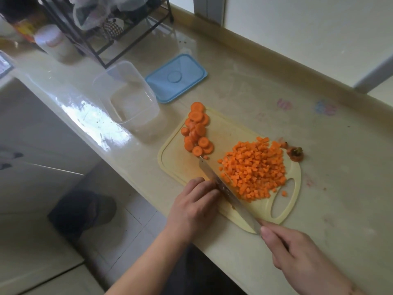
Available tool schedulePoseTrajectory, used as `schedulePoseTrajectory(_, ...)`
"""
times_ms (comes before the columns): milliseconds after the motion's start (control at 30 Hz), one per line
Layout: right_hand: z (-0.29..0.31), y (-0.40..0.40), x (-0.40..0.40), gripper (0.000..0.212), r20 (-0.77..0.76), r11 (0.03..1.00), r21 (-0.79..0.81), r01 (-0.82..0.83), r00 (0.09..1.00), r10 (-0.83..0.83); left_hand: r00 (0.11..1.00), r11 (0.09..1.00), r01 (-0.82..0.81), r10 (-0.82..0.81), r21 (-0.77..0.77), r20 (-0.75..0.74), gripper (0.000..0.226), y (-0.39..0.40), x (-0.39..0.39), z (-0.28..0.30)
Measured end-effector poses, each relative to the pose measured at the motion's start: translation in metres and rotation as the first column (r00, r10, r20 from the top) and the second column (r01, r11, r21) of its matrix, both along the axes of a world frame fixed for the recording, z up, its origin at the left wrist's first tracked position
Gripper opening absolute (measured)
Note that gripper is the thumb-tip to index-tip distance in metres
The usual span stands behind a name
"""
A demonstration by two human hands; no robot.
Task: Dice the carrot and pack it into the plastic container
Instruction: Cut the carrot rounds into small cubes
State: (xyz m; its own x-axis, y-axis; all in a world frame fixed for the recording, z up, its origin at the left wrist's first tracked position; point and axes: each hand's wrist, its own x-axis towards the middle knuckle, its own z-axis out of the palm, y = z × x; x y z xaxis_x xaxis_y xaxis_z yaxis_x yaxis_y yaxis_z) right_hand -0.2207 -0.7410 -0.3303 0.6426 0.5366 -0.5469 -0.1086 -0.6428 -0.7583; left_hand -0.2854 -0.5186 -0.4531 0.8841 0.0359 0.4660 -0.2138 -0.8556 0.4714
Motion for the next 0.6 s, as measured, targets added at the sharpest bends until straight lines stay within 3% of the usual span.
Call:
schedulePoseTrajectory(133, 0.002, 0.004, 0.001, 0.044, -0.004, 0.999, 0.049, -0.005, 1.0, 0.006, 0.999, 0.999, -0.035, 0.035, -0.003, 0.002, 0.018, -0.003, -0.001, 0.002)
schedulePoseTrajectory(400, 0.008, -0.01, -0.009, 0.051, -0.041, 0.999, 0.043, 0.005, 0.999, -0.003, 1.0, 1.0, -0.028, 0.028, -0.01, 0.012, 0.027, -0.002, -0.002, 0.001)
schedulePoseTrajectory(600, 0.007, -0.004, -0.009, 0.038, -0.002, 1.0, 0.007, -0.018, 1.0, 0.018, 0.999, 0.999, -0.035, 0.035, -0.01, 0.014, 0.022, -0.002, -0.002, -0.001)
